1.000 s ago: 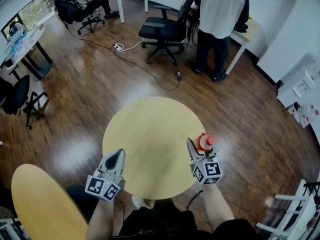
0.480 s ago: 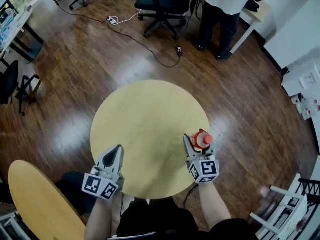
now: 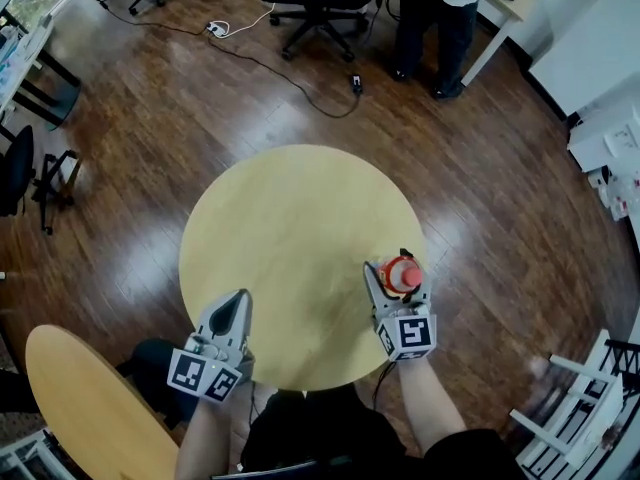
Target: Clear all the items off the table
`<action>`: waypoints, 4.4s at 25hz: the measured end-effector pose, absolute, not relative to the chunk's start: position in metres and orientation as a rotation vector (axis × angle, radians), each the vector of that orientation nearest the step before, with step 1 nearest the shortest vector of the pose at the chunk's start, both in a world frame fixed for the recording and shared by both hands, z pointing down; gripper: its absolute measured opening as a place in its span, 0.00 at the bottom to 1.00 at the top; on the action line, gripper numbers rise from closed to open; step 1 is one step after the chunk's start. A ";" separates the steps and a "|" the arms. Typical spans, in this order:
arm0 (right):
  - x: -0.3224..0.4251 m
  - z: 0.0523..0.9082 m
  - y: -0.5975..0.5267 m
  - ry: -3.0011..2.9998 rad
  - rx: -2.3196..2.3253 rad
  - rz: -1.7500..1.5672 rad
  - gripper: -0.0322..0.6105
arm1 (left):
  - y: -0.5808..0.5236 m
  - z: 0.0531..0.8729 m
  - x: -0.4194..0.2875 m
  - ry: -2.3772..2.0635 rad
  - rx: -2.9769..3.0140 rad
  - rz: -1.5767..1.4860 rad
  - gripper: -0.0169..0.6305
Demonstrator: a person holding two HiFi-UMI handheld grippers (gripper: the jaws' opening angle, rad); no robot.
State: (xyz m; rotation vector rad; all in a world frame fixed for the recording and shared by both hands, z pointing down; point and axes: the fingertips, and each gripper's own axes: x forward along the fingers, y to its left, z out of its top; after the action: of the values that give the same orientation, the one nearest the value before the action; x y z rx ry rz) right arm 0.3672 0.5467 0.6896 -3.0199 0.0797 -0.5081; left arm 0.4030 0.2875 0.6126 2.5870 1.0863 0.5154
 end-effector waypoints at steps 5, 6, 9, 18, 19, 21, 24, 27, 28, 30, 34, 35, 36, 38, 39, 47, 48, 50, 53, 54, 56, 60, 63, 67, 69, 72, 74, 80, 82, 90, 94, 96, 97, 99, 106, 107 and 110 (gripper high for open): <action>0.362 0.679 0.550 0.038 -2.990 -0.489 0.58 | 0.289 0.606 0.395 1.121 2.565 0.508 0.03; 0.359 0.678 0.551 0.028 -2.987 -0.493 0.58 | 0.288 0.604 0.394 1.121 2.568 0.500 0.03; 0.350 0.677 0.553 0.008 -2.993 -0.521 0.58 | 0.280 0.595 0.390 1.119 2.580 0.463 0.03; 0.329 0.663 0.552 -0.128 -3.044 -0.517 0.63 | 0.242 0.564 0.365 1.147 2.595 0.357 0.03; 0.327 0.656 0.549 -0.140 -3.049 -0.504 0.63 | 0.236 0.559 0.362 1.145 2.595 0.345 0.03; 0.320 0.642 0.543 -0.168 -3.055 -0.482 0.63 | 0.224 0.548 0.355 1.140 2.595 0.320 0.03; 0.306 0.617 0.532 -0.193 -3.078 -0.435 0.63 | 0.205 0.532 0.350 1.130 2.600 0.267 0.03; 0.290 0.584 0.521 -0.201 -3.107 -0.363 0.62 | 0.187 0.513 0.350 1.114 2.599 0.192 0.03; 0.284 0.573 0.518 -0.205 -3.111 -0.337 0.62 | 0.182 0.507 0.350 1.113 2.596 0.164 0.03; 0.269 0.550 0.511 -0.208 -3.115 -0.279 0.60 | 0.172 0.493 0.348 1.114 2.597 0.107 0.03; 0.244 0.504 0.497 -0.234 -3.082 -0.118 0.46 | 0.149 0.468 0.351 1.099 2.604 0.002 0.03; 0.239 0.496 0.494 -0.241 -3.067 -0.086 0.45 | 0.143 0.464 0.351 1.094 2.602 -0.020 0.03; 0.235 0.489 0.491 -0.249 -3.054 -0.062 0.44 | 0.138 0.461 0.351 1.088 2.600 -0.038 0.03; 0.228 0.480 0.486 -0.255 -3.041 -0.031 0.42 | 0.130 0.458 0.349 1.081 2.599 -0.059 0.03; 0.226 0.477 0.485 -0.255 -3.042 -0.019 0.42 | 0.127 0.458 0.347 1.079 2.599 -0.063 0.03; 0.229 0.467 0.481 -0.241 -3.077 0.019 0.42 | 0.122 0.456 0.346 1.070 2.607 -0.114 0.03; 0.230 0.466 0.480 -0.242 -3.078 0.019 0.42 | 0.122 0.455 0.346 1.070 2.596 -0.116 0.03; 0.231 0.464 0.481 -0.238 -3.077 0.018 0.42 | 0.121 0.452 0.347 1.058 2.572 -0.121 0.03; 0.236 0.465 0.483 -0.218 -3.086 0.016 0.42 | 0.119 0.450 0.348 1.034 2.568 -0.129 0.03; 0.238 0.465 0.483 -0.215 -3.086 0.011 0.42 | 0.119 0.450 0.349 1.028 2.573 -0.130 0.03; 0.242 0.464 0.483 -0.204 -3.085 0.005 0.42 | 0.119 0.452 0.350 1.015 2.583 -0.129 0.03; 0.252 0.463 0.481 -0.157 -3.088 0.027 0.34 | 0.115 0.454 0.352 0.980 2.599 -0.123 0.03; 0.262 0.466 0.473 -0.085 -3.095 0.034 0.30 | 0.106 0.455 0.350 0.941 2.617 -0.136 0.03; 0.281 0.463 0.453 0.032 -3.090 0.025 0.06 | 0.084 0.451 0.337 0.859 2.676 -0.166 0.03; 0.299 0.464 0.435 0.124 -3.087 0.012 0.06 | 0.063 0.451 0.329 0.787 2.713 -0.181 0.03; 0.331 0.466 0.391 0.326 -3.074 -0.007 0.06 | 0.014 0.450 0.311 0.605 2.770 -0.202 0.03; 0.352 0.466 0.353 0.496 -3.050 -0.014 0.06 | -0.020 0.450 0.292 0.447 2.808 -0.217 0.03; 0.384 0.477 0.217 1.004 -2.926 -0.044 0.06 | -0.118 0.451 0.200 -0.020 2.898 -0.246 0.03; 0.383 0.477 0.163 1.192 -2.859 -0.056 0.06 | -0.152 0.449 0.155 -0.224 2.897 -0.270 0.03; 0.331 0.468 -0.028 1.962 -2.463 -0.041 0.06 | -0.187 0.432 0.001 -0.932 2.810 -0.378 0.03; 0.262 0.453 -0.093 2.238 -2.158 0.018 0.06 | -0.171 0.429 -0.068 -1.200 2.737 -0.409 0.03; 0.222 0.458 -0.111 2.377 -2.012 0.007 0.06 | -0.160 0.436 -0.100 -1.327 2.689 -0.397 0.03; 0.204 0.463 -0.116 2.448 -1.950 0.001 0.06 | -0.154 0.441 -0.114 -1.382 2.658 -0.392 0.03; 0.175 0.472 -0.121 2.554 -1.861 -0.001 0.06 | -0.145 0.449 -0.139 -1.465 2.601 -0.400 0.03; 0.135 0.481 -0.143 2.632 -1.805 -0.053 0.06 | -0.152 0.459 -0.181 -1.548 2.544 -0.418 0.03; 0.134 0.481 -0.148 2.626 -1.814 -0.058 0.06 | -0.159 0.460 -0.186 -1.543 2.542 -0.427 0.03; 0.129 0.470 -0.175 2.539 -1.841 -0.110 0.06 | -0.188 0.458 -0.203 -1.529 2.555 -0.456 0.03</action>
State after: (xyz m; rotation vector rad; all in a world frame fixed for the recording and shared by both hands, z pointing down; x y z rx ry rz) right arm 0.1289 -0.1752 0.4703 -1.8409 2.5392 -0.1101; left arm -0.2028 -0.1883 0.4584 2.5547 -1.5291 -0.4556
